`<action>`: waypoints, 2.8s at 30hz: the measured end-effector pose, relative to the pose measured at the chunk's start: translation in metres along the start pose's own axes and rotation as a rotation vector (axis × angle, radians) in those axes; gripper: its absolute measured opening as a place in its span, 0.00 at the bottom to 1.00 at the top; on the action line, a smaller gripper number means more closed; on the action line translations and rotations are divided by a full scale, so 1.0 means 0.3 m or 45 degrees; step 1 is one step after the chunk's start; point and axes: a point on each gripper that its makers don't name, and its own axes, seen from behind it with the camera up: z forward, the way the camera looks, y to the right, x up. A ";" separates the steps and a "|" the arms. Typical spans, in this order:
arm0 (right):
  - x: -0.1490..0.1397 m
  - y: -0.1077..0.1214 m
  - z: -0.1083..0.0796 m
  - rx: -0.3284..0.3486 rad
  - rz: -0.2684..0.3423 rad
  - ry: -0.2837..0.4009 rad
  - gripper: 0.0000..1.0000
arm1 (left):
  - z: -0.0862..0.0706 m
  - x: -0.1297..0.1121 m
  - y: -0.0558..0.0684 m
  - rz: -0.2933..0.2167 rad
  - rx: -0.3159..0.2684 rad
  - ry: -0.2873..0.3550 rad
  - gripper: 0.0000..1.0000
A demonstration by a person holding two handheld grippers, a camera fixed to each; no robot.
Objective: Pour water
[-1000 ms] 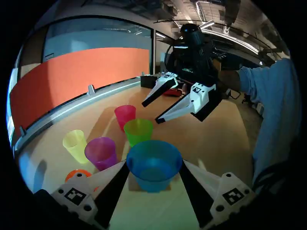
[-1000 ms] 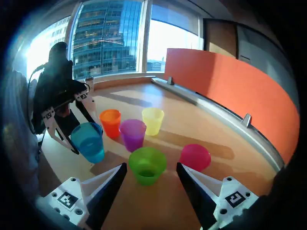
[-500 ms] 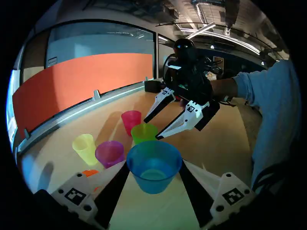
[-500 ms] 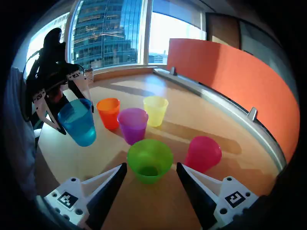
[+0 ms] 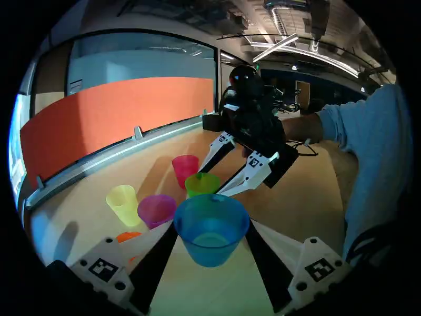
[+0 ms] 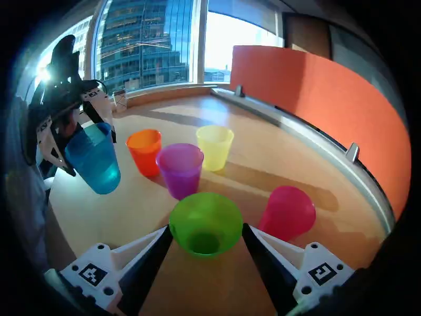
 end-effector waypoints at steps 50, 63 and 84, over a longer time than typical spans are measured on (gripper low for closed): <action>0.328 -0.067 -0.266 -0.174 0.023 0.448 0.90 | -0.096 0.134 -0.157 -0.116 0.199 0.222 0.87; 0.469 -0.085 -0.345 -0.208 0.033 0.622 0.90 | -0.124 0.208 -0.195 -0.118 0.239 0.298 0.87; 0.564 -0.074 -0.403 -0.227 0.053 0.718 0.90 | -0.156 0.314 -0.252 -0.060 0.277 0.365 0.87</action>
